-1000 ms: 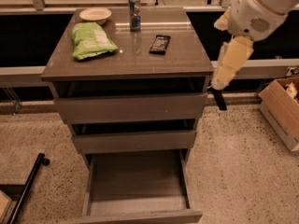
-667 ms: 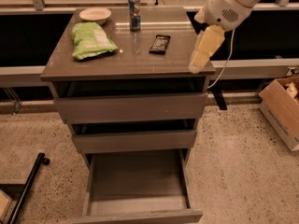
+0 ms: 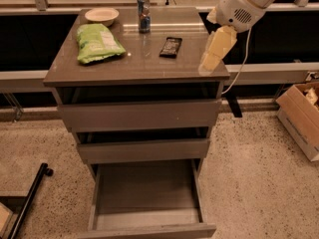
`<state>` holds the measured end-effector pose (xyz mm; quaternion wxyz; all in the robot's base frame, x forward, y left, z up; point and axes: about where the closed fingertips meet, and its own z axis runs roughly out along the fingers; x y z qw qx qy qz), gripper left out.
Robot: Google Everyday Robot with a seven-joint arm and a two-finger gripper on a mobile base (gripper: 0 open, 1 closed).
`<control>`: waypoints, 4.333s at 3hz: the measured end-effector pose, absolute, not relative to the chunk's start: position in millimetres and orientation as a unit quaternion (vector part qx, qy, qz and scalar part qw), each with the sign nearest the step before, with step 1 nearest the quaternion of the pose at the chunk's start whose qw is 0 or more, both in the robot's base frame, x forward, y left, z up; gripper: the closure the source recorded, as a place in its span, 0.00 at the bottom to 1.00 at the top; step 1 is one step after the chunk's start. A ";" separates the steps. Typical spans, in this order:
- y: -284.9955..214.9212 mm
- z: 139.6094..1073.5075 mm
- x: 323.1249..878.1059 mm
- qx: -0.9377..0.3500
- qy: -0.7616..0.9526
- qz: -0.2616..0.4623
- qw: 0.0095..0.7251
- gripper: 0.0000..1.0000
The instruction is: Place rxbar chocolate into bottom drawer
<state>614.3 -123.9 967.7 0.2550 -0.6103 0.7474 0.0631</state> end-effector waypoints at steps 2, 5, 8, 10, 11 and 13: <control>-107.2 898.4 692.8 -0.495 0.792 0.150 0.326 0.00; -117.0 836.2 840.6 -0.396 0.800 0.176 0.415 0.00; -64.2 822.4 879.8 -0.425 0.771 0.202 0.430 0.17; -56.9 816.0 879.1 -0.423 0.774 0.215 0.420 0.71; -56.8 818.6 878.5 -0.423 0.774 0.215 0.420 0.94; -56.6 821.1 877.8 -0.423 0.774 0.215 0.420 1.00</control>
Offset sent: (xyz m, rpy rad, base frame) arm 0.1721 0.0155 -0.1064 0.4877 -0.0109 -0.3431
